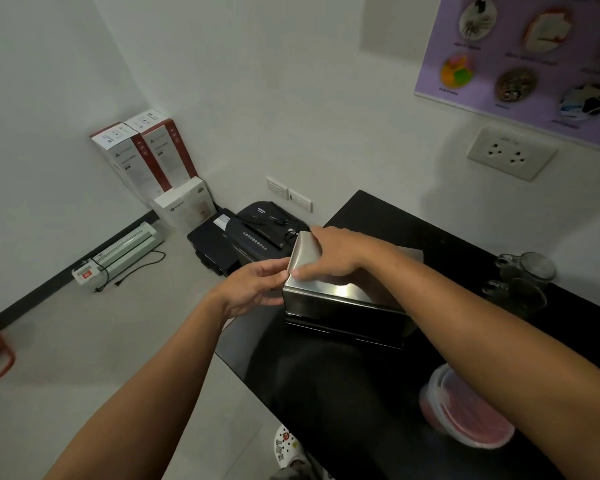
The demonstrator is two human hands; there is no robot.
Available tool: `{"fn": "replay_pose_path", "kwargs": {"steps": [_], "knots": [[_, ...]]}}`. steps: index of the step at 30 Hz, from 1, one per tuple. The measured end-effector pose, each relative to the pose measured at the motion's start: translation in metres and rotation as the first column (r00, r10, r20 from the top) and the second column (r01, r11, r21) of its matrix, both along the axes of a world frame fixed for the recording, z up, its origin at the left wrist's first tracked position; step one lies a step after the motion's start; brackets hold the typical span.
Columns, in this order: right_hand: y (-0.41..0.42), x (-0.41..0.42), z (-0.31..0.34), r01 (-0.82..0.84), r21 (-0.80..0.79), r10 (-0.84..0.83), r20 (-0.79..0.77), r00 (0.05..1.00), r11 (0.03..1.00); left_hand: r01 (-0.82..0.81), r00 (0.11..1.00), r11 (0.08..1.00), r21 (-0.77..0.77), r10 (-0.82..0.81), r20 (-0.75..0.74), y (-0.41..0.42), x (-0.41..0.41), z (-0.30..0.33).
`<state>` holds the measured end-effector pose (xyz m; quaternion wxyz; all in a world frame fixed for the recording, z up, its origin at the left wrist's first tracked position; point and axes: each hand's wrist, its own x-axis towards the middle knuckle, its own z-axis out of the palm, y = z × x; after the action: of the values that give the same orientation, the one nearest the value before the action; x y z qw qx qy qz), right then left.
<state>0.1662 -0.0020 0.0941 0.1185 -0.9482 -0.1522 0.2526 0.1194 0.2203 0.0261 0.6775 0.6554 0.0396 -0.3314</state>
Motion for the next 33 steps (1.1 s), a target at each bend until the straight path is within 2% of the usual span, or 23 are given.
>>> {"fn": "replay_pose_path", "kwargs": {"steps": [3,11,15,20,23,27,30,33], "knots": [[0.008,-0.005,-0.002,-0.031,-0.111,0.033,0.015,0.999,0.993,0.001,1.000,1.000,0.009,-0.001,0.013,0.005,-0.001,-0.008],[0.015,-0.006,0.001,-0.018,-0.135,0.019,0.004,1.000,0.991,0.033,0.998,0.998,0.055,-0.036,0.060,0.005,-0.003,-0.007],[0.011,-0.010,-0.001,-0.015,-0.086,0.018,0.035,0.999,0.996,0.031,0.997,0.998,0.046,-0.034,0.075,0.003,-0.005,-0.004],[-0.016,-0.037,-0.015,-0.055,0.072,0.037,0.239,0.970,0.996,-0.072,0.989,0.996,0.045,0.066,0.135,-0.004,-0.018,0.000],[-0.038,-0.057,-0.016,0.016,0.122,-0.048,0.264,0.963,0.992,-0.116,0.976,0.988,0.104,0.094,0.196,-0.011,-0.032,0.006],[-0.081,-0.085,-0.015,0.200,0.199,-0.250,0.270,0.930,0.959,-0.174,0.941,0.962,0.211,0.099,0.323,-0.021,-0.052,0.010],[-0.109,-0.109,-0.016,0.358,0.332,-0.433,0.188,0.882,0.873,-0.186,0.923,0.949,0.253,0.081,0.376,-0.025,-0.065,0.003],[-0.123,-0.129,-0.023,0.490,0.454,-0.573,0.056,0.818,0.744,-0.218,0.912,0.942,0.257,0.103,0.397,-0.030,-0.070,0.000]]}}
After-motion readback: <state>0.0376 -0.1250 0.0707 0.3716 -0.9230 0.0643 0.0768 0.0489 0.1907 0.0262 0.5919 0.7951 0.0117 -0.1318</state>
